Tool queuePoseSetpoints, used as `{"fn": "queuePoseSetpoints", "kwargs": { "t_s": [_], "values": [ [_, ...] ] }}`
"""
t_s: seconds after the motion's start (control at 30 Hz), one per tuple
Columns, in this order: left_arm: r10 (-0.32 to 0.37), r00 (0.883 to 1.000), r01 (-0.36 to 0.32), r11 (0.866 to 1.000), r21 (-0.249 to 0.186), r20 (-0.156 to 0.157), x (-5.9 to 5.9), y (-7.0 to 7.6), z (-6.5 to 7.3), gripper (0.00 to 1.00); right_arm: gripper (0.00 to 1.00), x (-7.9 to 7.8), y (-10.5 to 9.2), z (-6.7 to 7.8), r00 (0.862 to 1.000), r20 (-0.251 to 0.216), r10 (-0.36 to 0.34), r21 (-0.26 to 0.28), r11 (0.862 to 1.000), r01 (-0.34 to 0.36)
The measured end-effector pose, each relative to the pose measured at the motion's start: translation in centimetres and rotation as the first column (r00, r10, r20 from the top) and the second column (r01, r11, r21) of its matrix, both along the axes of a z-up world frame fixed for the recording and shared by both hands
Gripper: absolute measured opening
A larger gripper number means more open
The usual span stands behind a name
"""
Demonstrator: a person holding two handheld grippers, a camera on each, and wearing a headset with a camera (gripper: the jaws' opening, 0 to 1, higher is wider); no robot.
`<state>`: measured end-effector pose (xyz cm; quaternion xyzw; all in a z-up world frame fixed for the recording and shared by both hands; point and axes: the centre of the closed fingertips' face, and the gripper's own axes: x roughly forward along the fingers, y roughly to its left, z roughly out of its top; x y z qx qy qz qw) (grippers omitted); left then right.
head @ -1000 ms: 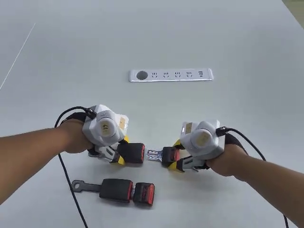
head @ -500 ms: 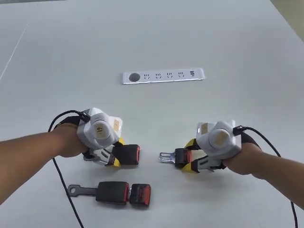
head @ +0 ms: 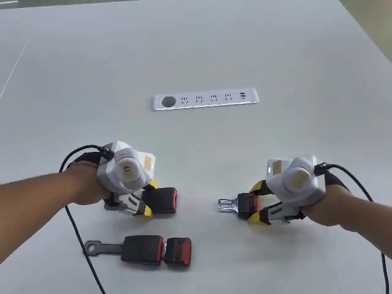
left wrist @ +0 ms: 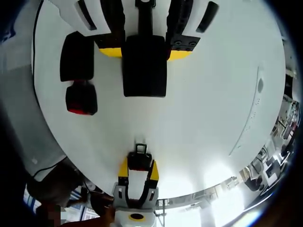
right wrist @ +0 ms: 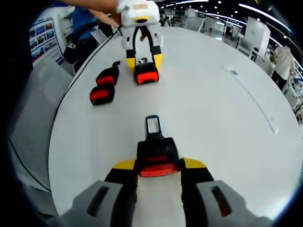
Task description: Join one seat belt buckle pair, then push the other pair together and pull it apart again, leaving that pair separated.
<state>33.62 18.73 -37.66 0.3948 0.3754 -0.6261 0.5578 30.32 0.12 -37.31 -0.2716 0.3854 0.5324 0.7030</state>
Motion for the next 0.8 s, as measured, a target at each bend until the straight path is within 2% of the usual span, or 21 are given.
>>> {"fn": "queuePoseSetpoints", "kwargs": {
  "t_s": [0.53, 0.7, 0.73, 0.77, 0.8],
  "values": [
    [-0.007, 1.0, 0.007, 1.0, 0.01, -0.002, 0.0, 0.0, 0.0, 0.34, 0.37, -0.4, -1.5, -0.1, 1.0, -0.009, -0.012, 0.008, 1.0, 0.012],
    [-0.008, 1.0, 0.008, 1.0, -0.005, -0.001, 0.0, 0.0, 0.1, 0.34, 0.44, -0.6, -1.4, 0.1, 0.999, -0.02, -0.038, 0.009, 0.999, 0.038],
    [0.01, 1.0, -0.01, 1.0, -0.015, -0.014, 0.0, 0.0, 0.1, 0.34, 0.48, -0.3, -1.5, 0.0, 0.997, -0.023, -0.076, 0.013, 0.997, 0.076],
    [0.087, 0.995, -0.089, 0.996, -0.033, -0.055, -0.2, -0.2, 0.3, 0.35, 0.58, -0.1, -1.6, 0.0, 0.995, -0.02, -0.101, 0.014, 0.995, 0.101],
    [0.122, 0.989, -0.126, 0.991, -0.043, -0.087, -0.3, -0.4, 0.4, 0.36, 0.65, 0.1, -1.7, 0.0, 0.992, -0.016, -0.122, 0.017, 0.992, 0.123]
  ]
}}
